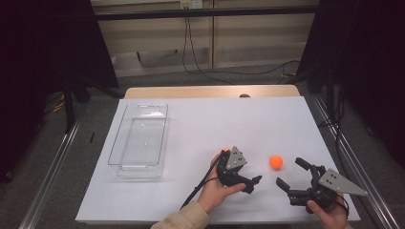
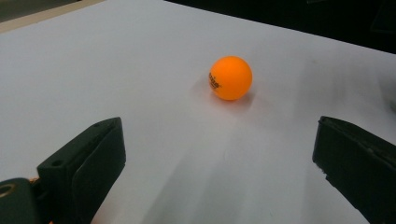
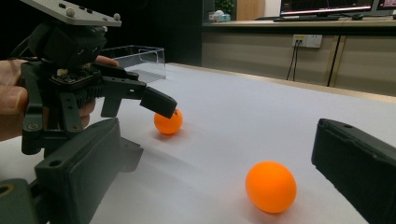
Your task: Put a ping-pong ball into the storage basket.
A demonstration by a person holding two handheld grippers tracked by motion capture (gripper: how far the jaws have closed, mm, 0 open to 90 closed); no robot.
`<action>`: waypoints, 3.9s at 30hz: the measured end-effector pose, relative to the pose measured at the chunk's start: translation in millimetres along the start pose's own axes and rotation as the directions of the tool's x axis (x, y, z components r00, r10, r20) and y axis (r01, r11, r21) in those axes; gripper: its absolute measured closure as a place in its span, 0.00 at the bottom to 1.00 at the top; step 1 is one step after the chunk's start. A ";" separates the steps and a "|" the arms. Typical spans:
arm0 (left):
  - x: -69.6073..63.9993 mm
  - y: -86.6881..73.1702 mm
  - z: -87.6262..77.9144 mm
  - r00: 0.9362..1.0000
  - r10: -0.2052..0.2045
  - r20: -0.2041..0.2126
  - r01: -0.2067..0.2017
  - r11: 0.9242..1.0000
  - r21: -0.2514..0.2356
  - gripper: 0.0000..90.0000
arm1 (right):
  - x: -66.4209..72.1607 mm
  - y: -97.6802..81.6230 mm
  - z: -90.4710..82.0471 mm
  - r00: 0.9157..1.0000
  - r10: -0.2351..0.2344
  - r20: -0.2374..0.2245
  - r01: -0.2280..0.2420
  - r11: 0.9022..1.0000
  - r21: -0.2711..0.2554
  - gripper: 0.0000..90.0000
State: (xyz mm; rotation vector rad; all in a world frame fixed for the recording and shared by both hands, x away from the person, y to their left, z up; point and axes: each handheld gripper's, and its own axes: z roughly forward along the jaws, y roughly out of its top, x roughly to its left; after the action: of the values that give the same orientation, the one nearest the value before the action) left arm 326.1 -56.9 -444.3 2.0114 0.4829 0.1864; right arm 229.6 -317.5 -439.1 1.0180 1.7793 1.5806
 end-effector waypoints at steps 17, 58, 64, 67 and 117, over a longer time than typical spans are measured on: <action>-0.4 1.9 7.0 1.000 0.001 0.012 -0.001 1.000 -0.012 0.02 | 0.4 0.4 -0.1 1.000 0.000 -0.004 0.000 1.000 -0.001 0.02; 3.3 10.7 26.8 0.999 -0.036 -0.004 0.037 0.999 0.035 0.04 | 0.6 0.8 -0.3 1.000 -0.001 -0.010 0.001 1.000 -0.001 0.02; 2.7 12.8 30.4 0.999 -0.040 -0.003 0.040 0.998 0.042 0.05 | 0.2 0.8 -0.3 1.000 -0.002 -0.010 0.002 1.000 -0.001 0.02; 3.2 14.2 32.3 0.999 -0.045 -0.004 0.045 0.998 0.041 0.05 | 0.7 0.7 0.0 1.000 -0.002 -0.011 0.002 1.000 0.000 0.02; 2.7 26.1 57.8 0.999 -0.047 -0.001 0.047 0.997 0.064 0.05 | 1.4 0.6 1.5 1.000 -0.001 -0.021 0.001 1.000 0.002 0.02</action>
State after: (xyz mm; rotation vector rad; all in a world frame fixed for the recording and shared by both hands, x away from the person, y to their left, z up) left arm 354.5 -113.5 -448.9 2.0602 0.5419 0.1430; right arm 230.2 -315.5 -438.7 1.0052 1.7947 1.5950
